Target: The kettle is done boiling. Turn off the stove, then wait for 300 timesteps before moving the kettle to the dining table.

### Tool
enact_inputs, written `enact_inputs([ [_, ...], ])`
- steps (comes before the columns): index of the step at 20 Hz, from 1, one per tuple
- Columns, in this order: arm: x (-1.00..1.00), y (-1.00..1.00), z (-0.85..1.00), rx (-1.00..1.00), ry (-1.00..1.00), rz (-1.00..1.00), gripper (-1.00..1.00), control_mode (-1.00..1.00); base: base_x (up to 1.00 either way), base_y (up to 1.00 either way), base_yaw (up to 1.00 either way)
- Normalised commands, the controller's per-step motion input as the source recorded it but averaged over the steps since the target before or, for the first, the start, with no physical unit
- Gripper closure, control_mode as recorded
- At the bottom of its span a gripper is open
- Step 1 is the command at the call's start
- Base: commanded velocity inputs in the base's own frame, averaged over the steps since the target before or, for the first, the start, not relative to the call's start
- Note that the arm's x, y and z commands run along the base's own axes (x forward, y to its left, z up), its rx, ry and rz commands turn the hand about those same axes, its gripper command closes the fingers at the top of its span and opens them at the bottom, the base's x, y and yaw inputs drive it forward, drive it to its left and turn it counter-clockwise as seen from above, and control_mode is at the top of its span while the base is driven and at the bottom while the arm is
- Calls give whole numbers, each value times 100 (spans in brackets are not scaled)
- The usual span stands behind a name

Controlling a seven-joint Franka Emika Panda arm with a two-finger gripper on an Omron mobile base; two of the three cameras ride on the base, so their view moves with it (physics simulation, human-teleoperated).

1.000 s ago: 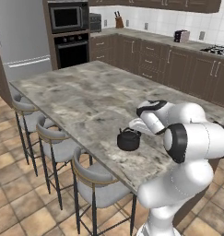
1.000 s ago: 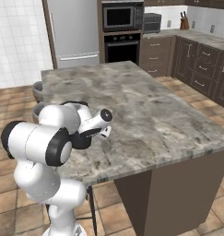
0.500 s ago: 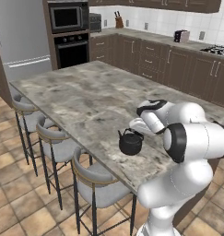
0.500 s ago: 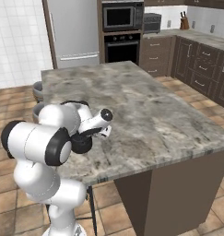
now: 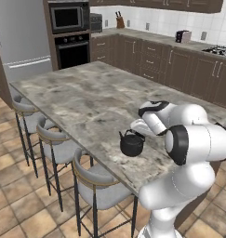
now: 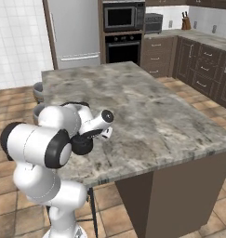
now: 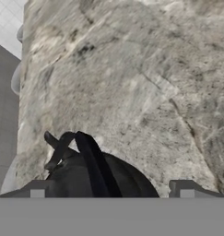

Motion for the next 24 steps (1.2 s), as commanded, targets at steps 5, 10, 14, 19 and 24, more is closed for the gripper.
enact_inputs([
  [5,0,-3,16,0,0,-1,-100,-100,0,0,0],
  [10,-12,-7,13,0,0,-3,-100,-100,0,0,0],
  [14,-23,-10,15,0,0,-3,-100,-100,0,0,0],
  [19,-29,-15,13,0,0,-4,-100,-100,0,0,0],
  [24,-37,-18,13,0,0,-5,-100,-100,0,0,0],
])
